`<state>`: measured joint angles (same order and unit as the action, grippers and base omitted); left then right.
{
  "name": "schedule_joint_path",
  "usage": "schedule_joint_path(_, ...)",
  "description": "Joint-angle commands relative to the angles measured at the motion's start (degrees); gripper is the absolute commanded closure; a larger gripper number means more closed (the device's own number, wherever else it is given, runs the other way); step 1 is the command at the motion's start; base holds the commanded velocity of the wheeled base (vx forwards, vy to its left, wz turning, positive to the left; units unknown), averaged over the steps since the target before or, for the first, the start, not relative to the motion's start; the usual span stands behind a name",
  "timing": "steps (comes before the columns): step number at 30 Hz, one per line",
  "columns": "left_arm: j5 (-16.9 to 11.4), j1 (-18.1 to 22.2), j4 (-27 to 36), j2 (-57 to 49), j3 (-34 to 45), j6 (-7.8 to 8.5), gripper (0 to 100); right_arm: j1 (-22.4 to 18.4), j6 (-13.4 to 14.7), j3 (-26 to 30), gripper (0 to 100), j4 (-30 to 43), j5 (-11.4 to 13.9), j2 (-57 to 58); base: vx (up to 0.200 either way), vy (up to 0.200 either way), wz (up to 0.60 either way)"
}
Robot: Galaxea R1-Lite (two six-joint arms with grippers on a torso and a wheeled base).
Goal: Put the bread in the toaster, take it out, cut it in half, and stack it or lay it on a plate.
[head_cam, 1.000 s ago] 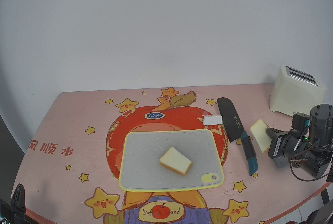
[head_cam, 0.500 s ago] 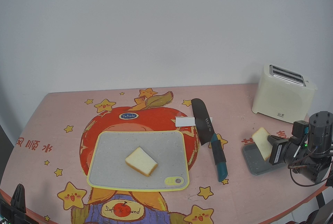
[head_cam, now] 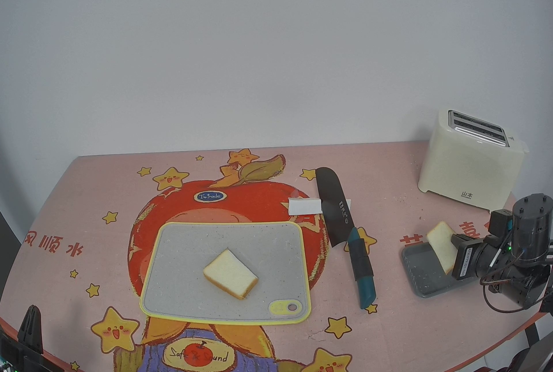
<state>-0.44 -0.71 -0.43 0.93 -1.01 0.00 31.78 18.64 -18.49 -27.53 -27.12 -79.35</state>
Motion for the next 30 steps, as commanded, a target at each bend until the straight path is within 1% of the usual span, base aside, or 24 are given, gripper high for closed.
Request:
schedule_joint_path(1,0.0,0.0,-0.01,-0.93,1.01,0.0,100,-0.4,0.08,0.74,100,-0.07,0.05,-1.42,0.0,0.0,0.0)
schedule_joint_path(3,0.0,0.0,-0.01,-0.93,1.01,0.0,100,-0.32,0.52,1.0,100,-0.07,0.05,-2.39,0.0,0.0,0.0)
schedule_joint_path(6,0.0,0.0,-0.01,-0.93,1.01,0.0,100,-0.23,2.37,0.92,100,-0.16,-0.12,-3.88,0.0,0.0,0.0)
schedule_joint_path(8,0.0,0.0,-0.01,-0.93,1.01,0.0,100,-0.14,2.89,0.92,100,-0.16,-0.39,-4.76,0.0,0.0,0.0)
schedule_joint_path(25,0.0,0.0,-0.01,-0.93,1.01,0.0,100,-0.32,3.33,1.0,100,-0.25,-0.47,-6.78,0.0,0.0,0.0)
schedule_joint_path(30,0.0,0.0,-0.01,-0.93,1.01,0.0,100,-0.32,3.86,1.0,100,-0.25,-0.56,-6.96,0.0,0.0,0.0)
